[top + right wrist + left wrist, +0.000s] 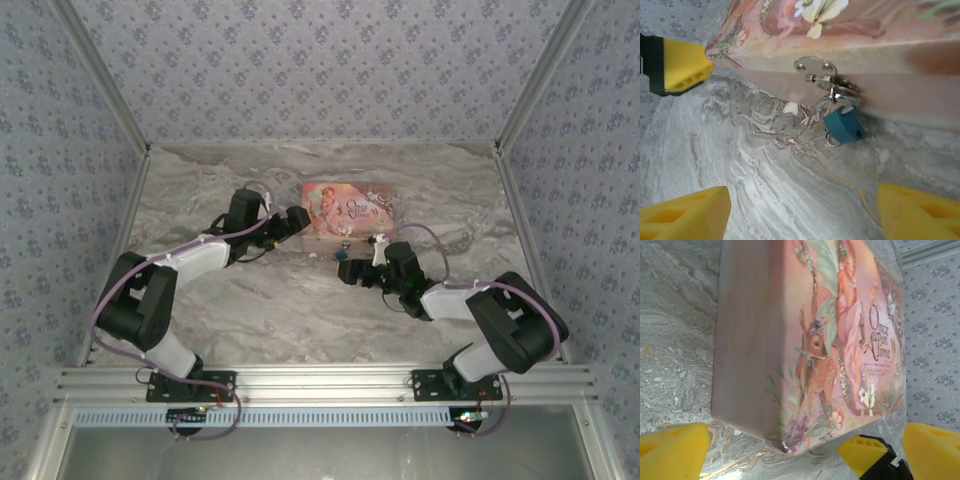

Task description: Unlock the padlock with the key

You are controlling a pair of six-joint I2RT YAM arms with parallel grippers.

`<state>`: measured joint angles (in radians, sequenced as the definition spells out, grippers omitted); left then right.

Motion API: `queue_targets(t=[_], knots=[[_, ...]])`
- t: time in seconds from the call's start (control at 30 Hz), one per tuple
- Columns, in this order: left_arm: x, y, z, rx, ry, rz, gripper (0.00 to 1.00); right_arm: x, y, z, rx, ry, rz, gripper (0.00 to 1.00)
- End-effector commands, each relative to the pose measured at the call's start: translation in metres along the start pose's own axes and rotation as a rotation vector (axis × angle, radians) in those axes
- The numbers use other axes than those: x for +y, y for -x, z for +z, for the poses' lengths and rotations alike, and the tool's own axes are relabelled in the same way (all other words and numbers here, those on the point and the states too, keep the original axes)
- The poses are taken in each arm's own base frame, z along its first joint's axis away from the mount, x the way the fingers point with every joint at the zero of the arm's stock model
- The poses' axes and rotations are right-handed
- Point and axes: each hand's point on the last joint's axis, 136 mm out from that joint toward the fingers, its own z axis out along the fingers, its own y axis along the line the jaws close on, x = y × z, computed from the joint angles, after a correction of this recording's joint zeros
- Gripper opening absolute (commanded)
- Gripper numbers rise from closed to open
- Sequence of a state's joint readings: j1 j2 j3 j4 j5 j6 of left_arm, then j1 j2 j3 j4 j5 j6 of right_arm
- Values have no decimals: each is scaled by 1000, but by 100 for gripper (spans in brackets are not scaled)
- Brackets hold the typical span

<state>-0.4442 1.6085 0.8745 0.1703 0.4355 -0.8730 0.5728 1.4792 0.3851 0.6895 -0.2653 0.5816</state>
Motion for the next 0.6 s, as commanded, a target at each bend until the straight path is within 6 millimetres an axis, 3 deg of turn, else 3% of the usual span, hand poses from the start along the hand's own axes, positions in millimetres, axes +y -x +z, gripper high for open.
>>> queue_targets(t=[0.0,0.27,0.57], knots=[[-4,3,9,17,-23,-3,98,7,28,5,-116,12,-60,78],[12,-4,22,46,-3,-28,97,10,34,16,-138,95,-27,78],[29,-18,31,84,14,-52,90,2,46,22,-164,123,-21,77]])
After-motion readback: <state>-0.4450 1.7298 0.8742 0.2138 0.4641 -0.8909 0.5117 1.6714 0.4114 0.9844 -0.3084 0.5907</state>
